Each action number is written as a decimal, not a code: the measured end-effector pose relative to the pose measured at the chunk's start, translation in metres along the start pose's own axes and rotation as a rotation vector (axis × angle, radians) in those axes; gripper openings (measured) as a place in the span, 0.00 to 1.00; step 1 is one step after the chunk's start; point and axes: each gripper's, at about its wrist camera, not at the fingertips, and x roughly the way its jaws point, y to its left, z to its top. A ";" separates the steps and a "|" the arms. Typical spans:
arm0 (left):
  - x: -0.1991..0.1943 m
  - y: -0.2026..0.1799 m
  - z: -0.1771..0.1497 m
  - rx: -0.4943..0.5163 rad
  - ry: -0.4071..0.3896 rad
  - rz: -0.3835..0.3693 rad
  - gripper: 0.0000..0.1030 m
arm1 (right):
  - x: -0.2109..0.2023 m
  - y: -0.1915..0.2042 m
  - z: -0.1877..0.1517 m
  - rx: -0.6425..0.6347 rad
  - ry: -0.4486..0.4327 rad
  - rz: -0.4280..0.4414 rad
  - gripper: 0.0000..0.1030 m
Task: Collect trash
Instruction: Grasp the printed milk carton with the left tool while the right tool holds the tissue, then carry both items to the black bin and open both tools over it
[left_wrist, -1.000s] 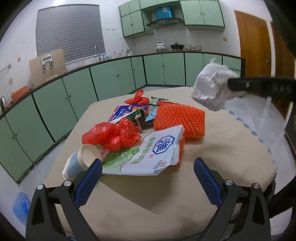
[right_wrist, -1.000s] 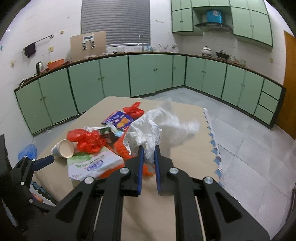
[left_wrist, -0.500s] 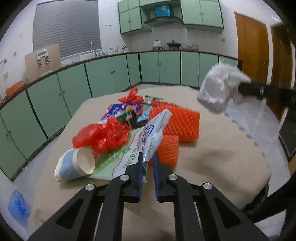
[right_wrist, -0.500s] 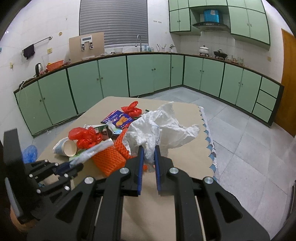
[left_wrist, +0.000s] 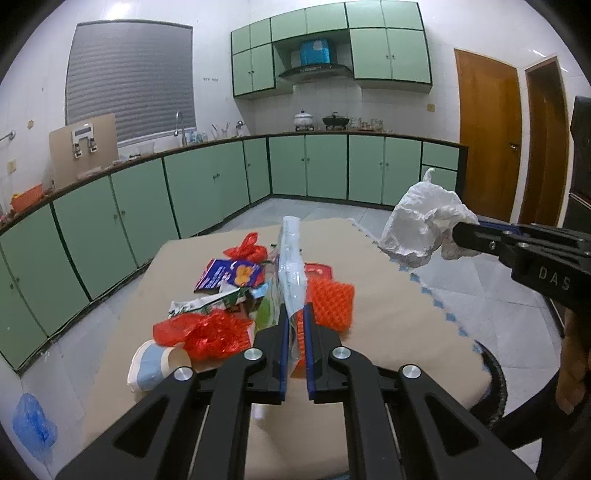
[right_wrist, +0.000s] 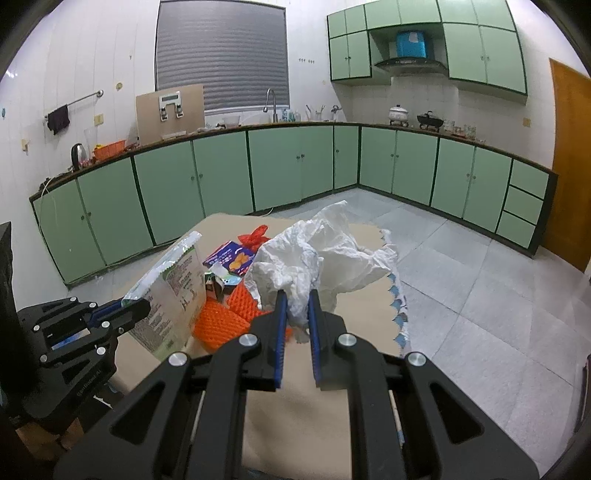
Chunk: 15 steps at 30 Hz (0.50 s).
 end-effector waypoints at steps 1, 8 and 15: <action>-0.004 -0.004 0.003 0.004 -0.008 -0.002 0.05 | -0.005 -0.003 0.000 0.002 -0.007 -0.002 0.10; -0.024 -0.027 0.022 0.037 -0.053 -0.018 0.05 | -0.034 -0.027 0.000 0.028 -0.048 -0.032 0.10; -0.035 -0.055 0.039 0.049 -0.084 -0.083 0.05 | -0.063 -0.059 -0.010 0.055 -0.069 -0.079 0.10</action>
